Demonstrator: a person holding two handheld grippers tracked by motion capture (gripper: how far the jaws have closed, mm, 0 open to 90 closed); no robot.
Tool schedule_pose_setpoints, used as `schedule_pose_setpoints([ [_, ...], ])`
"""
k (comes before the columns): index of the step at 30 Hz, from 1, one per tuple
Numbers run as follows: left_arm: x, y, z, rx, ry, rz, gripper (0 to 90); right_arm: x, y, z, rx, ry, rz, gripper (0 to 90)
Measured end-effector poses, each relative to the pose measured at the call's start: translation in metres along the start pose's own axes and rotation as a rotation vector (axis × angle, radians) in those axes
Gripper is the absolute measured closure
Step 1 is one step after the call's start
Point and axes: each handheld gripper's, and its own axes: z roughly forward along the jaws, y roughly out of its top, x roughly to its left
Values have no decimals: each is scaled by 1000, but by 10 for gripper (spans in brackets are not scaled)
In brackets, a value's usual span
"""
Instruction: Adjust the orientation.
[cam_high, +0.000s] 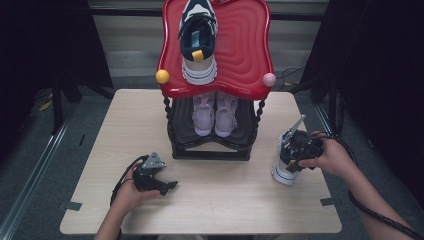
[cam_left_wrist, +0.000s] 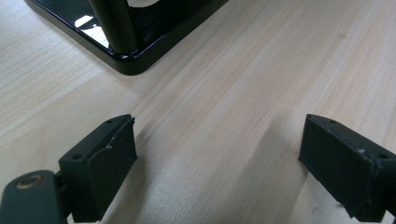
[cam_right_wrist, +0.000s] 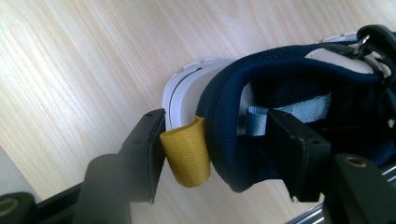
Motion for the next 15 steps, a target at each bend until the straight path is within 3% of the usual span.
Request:
schedule_pose_setpoints([
  [4,0,0,0,-8,1,-8,103,-1,2,1,39,6,-4,435],
  [15,0,0,1,-11,-1,-10,103,-2,7,2,54,32,-1,525],
])
